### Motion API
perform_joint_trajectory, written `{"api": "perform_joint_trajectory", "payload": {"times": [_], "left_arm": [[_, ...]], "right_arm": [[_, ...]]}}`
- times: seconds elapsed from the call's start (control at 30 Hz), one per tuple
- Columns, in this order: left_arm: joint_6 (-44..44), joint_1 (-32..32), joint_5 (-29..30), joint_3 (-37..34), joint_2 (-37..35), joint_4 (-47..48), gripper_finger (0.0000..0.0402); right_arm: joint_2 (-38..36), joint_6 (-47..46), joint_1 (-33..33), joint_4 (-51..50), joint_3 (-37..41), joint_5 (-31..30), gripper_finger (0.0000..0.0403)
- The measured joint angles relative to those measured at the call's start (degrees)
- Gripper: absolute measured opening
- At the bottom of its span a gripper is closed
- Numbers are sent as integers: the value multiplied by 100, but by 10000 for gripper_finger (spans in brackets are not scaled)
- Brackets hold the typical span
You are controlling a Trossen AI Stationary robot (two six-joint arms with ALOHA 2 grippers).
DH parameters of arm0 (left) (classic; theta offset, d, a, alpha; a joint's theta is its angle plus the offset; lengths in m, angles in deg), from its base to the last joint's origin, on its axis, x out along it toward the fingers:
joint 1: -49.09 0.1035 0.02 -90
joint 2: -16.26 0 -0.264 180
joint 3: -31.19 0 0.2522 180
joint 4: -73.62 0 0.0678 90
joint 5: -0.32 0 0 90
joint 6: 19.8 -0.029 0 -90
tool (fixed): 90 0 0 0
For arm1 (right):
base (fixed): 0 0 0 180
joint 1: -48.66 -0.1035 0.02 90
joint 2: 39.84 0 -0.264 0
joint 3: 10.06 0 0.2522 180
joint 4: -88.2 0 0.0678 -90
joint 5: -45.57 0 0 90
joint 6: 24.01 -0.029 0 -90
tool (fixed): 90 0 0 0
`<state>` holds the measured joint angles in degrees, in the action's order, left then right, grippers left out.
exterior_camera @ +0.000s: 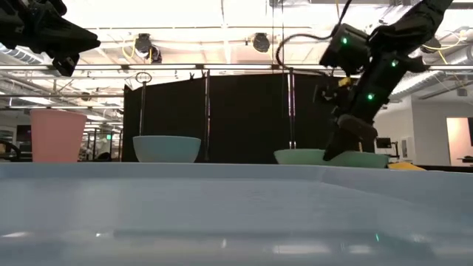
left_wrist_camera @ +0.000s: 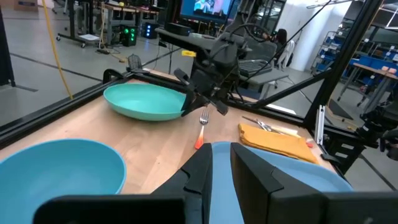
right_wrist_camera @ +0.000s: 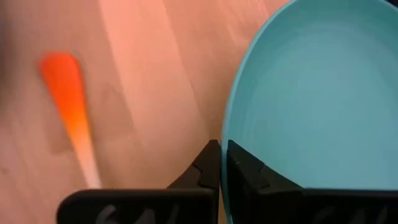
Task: Set up tray
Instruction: Put the light blue plate on the serving tray
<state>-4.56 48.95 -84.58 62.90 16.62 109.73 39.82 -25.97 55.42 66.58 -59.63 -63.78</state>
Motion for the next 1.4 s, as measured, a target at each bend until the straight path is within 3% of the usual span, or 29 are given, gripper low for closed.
{"api": "perform_joint_trajectory", "payload": {"times": [0.33,1.03,1.17,1.4], "left_arm": [[1,0,0,0,0,0,61],[1,0,96,0,0,2,61],[-1,2,98,0,0,1,61],[-1,4,98,0,0,4,61]], "right_arm": [[0,353,-681,-37,-620,-476,1],[7,416,-2649,17,-1736,-453,0],[305,468,-2884,27,-2006,-443,0],[1439,890,-3061,-233,-3077,-133,0]]}}
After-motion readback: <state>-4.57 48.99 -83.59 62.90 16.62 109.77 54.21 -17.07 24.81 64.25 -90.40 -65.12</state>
